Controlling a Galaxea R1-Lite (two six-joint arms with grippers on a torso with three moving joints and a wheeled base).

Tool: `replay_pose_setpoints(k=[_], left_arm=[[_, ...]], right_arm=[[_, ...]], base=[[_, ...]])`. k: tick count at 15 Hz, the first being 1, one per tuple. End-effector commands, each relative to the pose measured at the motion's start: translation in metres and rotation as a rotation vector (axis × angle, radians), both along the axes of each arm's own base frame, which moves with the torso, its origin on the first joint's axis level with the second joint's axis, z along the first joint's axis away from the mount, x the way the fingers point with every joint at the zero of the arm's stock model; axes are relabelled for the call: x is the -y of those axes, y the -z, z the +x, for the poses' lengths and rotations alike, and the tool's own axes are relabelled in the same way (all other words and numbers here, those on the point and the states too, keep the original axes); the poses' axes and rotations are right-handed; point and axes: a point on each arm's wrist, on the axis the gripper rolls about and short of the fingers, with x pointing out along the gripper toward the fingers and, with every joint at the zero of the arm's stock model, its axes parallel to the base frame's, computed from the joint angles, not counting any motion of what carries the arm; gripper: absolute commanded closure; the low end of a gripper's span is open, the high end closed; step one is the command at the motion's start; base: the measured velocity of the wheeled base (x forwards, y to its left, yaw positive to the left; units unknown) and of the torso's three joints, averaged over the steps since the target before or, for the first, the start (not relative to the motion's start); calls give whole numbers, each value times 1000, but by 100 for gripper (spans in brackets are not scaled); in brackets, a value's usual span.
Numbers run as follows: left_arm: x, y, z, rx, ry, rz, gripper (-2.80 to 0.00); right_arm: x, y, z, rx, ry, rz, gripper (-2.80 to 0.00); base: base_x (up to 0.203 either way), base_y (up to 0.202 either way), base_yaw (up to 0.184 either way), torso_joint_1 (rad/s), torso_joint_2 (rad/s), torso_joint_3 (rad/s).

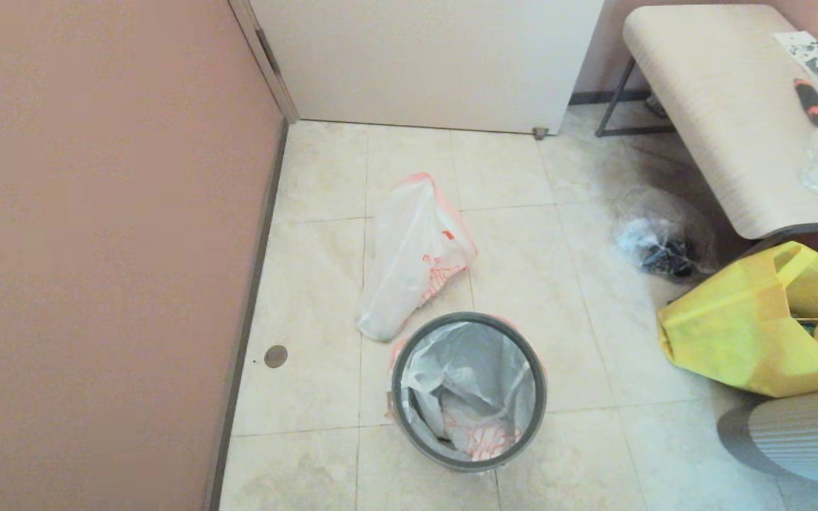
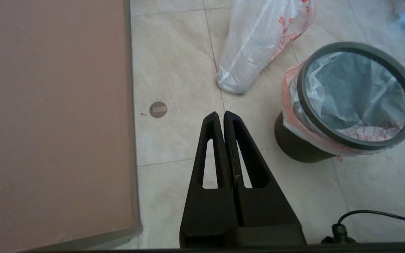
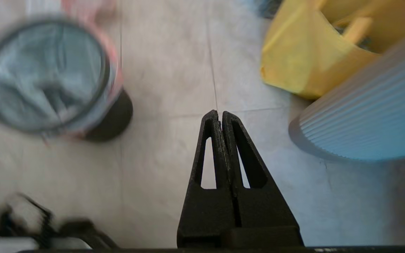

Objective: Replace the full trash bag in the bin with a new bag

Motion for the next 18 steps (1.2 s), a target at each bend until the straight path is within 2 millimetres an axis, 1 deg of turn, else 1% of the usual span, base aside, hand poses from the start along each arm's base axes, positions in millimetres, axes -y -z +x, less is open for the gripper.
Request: replay_pose_setpoints(k=[1, 3, 4, 18], left_arm=[[0, 3, 1, -11, 1, 2, 0], [0, 6, 2, -21, -7, 7, 0], [-1, 11, 3, -28, -44, 38, 0], [-1, 10, 3, -23, -45, 37, 0]], right_arm=[[0, 10, 6, 18, -19, -51, 0], [0, 10, 8, 60, -19, -40, 0], [0, 10, 8, 60, -18, -37, 0], [0, 10, 8, 60, -19, -34, 0]], base=[[0, 0, 0, 0, 0, 0], [0, 0, 0, 0, 0, 0], [0, 0, 0, 0, 0, 0], [0, 0, 0, 0, 0, 0]])
